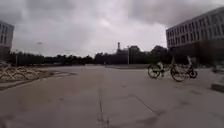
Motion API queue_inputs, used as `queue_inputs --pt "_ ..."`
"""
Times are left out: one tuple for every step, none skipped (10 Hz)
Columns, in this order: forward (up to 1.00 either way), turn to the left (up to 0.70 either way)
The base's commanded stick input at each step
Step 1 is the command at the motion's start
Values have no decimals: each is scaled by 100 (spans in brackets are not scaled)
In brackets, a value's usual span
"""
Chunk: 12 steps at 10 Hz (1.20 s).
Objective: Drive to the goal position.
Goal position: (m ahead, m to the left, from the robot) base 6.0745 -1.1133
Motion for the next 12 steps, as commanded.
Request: queue_inputs --pt "85 -4" --pt "85 -5" --pt "85 -6" --pt "85 -6" --pt "85 -6" --pt "85 -6" --pt "85 -7" --pt "85 -7" --pt "85 -8" --pt "85 -8" --pt "85 -8" --pt "85 -8"
